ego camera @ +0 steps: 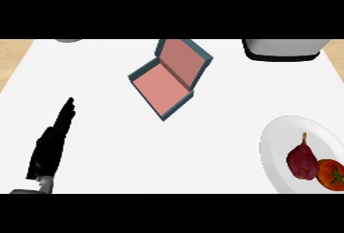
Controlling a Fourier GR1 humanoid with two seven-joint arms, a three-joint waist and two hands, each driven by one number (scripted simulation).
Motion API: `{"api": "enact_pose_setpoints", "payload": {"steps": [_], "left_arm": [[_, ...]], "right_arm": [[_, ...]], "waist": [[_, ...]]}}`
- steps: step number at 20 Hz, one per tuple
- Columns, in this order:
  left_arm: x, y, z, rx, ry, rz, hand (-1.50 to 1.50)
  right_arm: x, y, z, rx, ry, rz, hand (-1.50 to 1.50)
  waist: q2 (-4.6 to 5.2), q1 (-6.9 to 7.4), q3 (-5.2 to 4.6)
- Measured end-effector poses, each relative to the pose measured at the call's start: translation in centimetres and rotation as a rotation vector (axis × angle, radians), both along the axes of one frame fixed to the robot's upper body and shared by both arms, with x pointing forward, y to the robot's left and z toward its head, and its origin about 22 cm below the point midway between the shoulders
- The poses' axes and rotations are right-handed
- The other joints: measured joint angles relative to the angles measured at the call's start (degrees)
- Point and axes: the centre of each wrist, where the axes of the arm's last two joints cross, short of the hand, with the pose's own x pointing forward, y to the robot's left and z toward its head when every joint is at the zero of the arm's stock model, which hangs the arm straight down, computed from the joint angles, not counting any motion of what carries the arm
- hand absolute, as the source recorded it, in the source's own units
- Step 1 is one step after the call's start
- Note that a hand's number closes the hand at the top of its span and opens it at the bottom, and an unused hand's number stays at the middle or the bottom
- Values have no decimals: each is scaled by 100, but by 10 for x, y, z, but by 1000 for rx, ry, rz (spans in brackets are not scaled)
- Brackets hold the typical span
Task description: Pick the tomato from the plate and place it in the cardboard box
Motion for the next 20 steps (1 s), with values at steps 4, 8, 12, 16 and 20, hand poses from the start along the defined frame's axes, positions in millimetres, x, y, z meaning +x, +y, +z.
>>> {"api": "enact_pose_setpoints", "payload": {"steps": [4,8,12,16,20], "left_arm": [[0,6,-3,-7,-1,-2,0],[0,10,-4,1,-1,8,0],[-4,11,-2,-2,3,1,0],[-4,8,-7,-3,5,6,0],[1,7,-4,-6,2,6,0]], "right_arm": [[11,16,-2,-4,31,-36,-150],[21,26,-17,-14,61,-68,-150],[28,19,-25,-19,99,-87,-150],[26,23,-31,-25,116,-95,-150],[26,23,-37,-20,109,-98,-150]], "waist": [[-3,-1,4],[-6,-2,5],[-8,-3,7],[-9,-13,7],[-10,-18,6]]}}
